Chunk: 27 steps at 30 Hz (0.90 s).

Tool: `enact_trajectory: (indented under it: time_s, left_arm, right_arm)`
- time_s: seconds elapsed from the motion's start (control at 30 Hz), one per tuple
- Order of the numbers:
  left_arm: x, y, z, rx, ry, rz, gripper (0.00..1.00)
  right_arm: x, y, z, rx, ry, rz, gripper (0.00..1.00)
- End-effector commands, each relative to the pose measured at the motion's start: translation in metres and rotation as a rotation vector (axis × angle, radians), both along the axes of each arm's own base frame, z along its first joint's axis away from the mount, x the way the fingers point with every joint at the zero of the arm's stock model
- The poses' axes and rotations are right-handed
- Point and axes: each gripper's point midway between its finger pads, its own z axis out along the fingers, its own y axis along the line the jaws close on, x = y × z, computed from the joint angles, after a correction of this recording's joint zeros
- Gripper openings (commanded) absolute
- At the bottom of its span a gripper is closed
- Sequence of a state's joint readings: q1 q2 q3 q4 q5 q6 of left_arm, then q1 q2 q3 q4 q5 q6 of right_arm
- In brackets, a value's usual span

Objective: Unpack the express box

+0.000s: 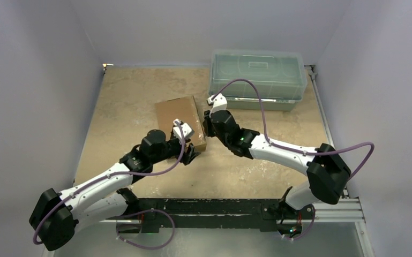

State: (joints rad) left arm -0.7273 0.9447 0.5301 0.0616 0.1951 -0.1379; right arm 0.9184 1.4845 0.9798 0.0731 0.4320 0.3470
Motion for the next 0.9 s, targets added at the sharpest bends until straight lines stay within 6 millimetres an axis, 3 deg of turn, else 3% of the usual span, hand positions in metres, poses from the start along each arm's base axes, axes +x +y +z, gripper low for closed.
enact_trajectory:
  time_s: [0.0,0.23,0.33,0.47,0.63,0.77,0.87]
  left_arm:
    - [0.011,-0.006,0.020,0.139,-0.416,-0.187,0.65]
    - [0.023,-0.013,-0.003,0.157,-0.433,-0.163,0.66]
    - [0.030,-0.014,-0.023,0.191,-0.395,-0.144,0.65]
    - [0.035,-0.005,-0.043,0.215,-0.359,-0.083,0.64]
    - [0.043,-0.004,-0.050,0.229,-0.347,-0.049,0.57]
    - [0.060,-0.002,-0.057,0.245,-0.297,0.042,0.53]
    - [0.065,0.000,-0.072,0.248,-0.236,0.091,0.54]
  right_arm:
    - [0.008,0.021,0.037,0.110,-0.053,0.052,0.00]
    - [0.007,0.023,0.038,0.131,-0.049,0.061,0.00]
    - [0.008,0.026,0.034,0.128,-0.033,0.058,0.00]
    - [0.009,0.023,0.031,0.125,-0.017,0.032,0.00]
    - [0.009,0.020,0.036,0.129,-0.025,0.021,0.00]
    - [0.007,0.021,0.042,0.142,-0.028,0.030,0.00]
    - [0.008,0.022,0.044,0.147,-0.026,0.032,0.00]
